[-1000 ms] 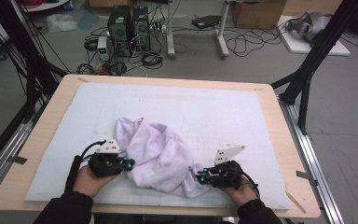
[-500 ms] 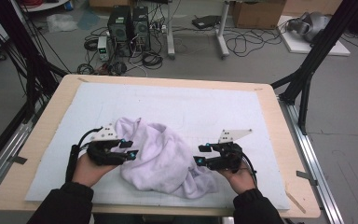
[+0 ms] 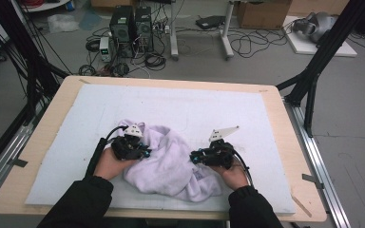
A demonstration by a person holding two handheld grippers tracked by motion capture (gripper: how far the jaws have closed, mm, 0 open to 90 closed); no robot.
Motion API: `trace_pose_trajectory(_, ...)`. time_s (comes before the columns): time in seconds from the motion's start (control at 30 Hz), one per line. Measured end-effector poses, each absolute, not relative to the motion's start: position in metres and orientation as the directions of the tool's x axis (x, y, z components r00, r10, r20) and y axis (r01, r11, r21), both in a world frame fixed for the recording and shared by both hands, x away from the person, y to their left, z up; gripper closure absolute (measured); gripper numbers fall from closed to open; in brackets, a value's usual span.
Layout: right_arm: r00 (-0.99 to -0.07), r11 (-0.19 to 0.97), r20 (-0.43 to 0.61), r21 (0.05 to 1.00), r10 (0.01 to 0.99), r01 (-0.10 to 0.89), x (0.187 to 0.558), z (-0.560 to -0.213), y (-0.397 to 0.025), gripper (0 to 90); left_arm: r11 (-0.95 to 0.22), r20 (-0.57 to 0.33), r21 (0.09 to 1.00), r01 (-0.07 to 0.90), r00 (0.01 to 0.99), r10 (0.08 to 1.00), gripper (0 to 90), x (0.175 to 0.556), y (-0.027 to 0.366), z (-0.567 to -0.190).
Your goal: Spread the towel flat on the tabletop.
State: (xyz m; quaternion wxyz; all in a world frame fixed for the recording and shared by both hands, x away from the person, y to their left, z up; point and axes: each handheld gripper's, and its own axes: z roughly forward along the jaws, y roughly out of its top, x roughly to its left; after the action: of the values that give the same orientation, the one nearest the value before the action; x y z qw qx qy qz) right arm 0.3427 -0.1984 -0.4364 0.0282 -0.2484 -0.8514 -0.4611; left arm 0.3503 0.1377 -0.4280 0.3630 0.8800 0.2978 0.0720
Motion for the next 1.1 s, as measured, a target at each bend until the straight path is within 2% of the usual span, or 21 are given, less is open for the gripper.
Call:
trace_pose_trajectory(0.03,-0.878,0.451,0.284,0.772,0.386,0.448,0.343,-0.436,-0.198,89.5,-0.555,-0.091,0.683,0.475,0.809,0.58,82.0,0.35,0.138,-0.427)
trace_pose_trajectory(0.27,-0.865,0.392,0.313,0.794,0.391,0.464,0.341,-0.426,-0.216,89.4,-0.547,-0.087,0.693,0.47,0.807,0.584,83.9,0.348,0.14,-0.423)
trace_pose_trajectory(0.3,-0.864,0.382,0.317,0.799,0.391,0.465,0.341,-0.425,-0.217,87.2,-0.542,-0.09,0.696,0.47,0.807,0.584,84.0,0.347,0.141,-0.422)
trace_pose_trajectory(0.37,-0.858,0.366,0.321,0.802,0.402,0.472,0.342,-0.425,-0.215,71.0,-0.533,-0.098,0.705,0.469,0.808,0.581,84.3,0.346,0.144,-0.42)
trace_pose_trajectory(0.47,-0.863,0.381,0.292,0.806,0.411,0.454,0.343,-0.427,-0.207,59.2,-0.519,-0.101,0.717,0.465,0.806,0.583,84.3,0.343,0.148,-0.418)
trace_pose_trajectory(0.57,-0.855,0.372,0.295,0.804,0.426,0.463,0.349,-0.427,-0.196,47.9,-0.521,-0.102,0.715,0.466,0.807,0.581,84.3,0.344,0.15,-0.419)
trace_pose_trajectory(0.63,-0.856,0.363,0.302,0.809,0.42,0.463,0.351,-0.428,-0.193,47.2,-0.515,-0.105,0.718,0.467,0.805,0.583,84.3,0.345,0.149,-0.42)
trace_pose_trajectory(0.73,-0.846,0.411,0.282,0.777,0.452,0.478,0.357,-0.433,-0.184,50.3,-0.522,-0.105,0.712,0.469,0.806,0.582,84.3,0.346,0.148,-0.422)
trace_pose_trajectory(0.77,-0.841,0.435,0.277,0.756,0.465,0.489,0.358,-0.436,-0.181,57.4,-0.52,-0.109,0.712,0.472,0.805,0.583,84.3,0.347,0.147,-0.423)
trace_pose_trajectory(0.8,-0.849,0.452,0.281,0.748,0.447,0.485,0.359,-0.439,-0.18,67.2,-0.523,-0.106,0.711,0.471,0.806,0.582,84.3,0.347,0.147,-0.423)
trace_pose_trajectory(0.83,-0.854,0.463,0.292,0.741,0.431,0.487,0.359,-0.44,-0.179,72.1,-0.516,-0.111,0.715,0.473,0.804,0.584,84.3,0.347,0.146,-0.423)
trace_pose_trajectory(0.87,-0.859,0.478,0.294,0.733,0.419,0.484,0.359,-0.441,-0.178,81.4,-0.515,-0.111,0.716,0.471,0.805,0.583,84.3,0.348,0.146,-0.422)
trace_pose_trajectory(0.9,-0.87,0.496,0.294,0.728,0.397,0.473,0.358,-0.44,-0.179,84.7,-0.515,-0.11,0.716,0.472,0.804,0.584,84.3,0.348,0.145,-0.422)
trace_pose_trajectory(1.1,-0.866,0.462,0.279,0.755,0.416,0.465,0.356,-0.426,-0.2,85.3,-0.481,-0.113,0.748,0.457,0.802,0.586,84.4,0.352,0.14,-0.409)
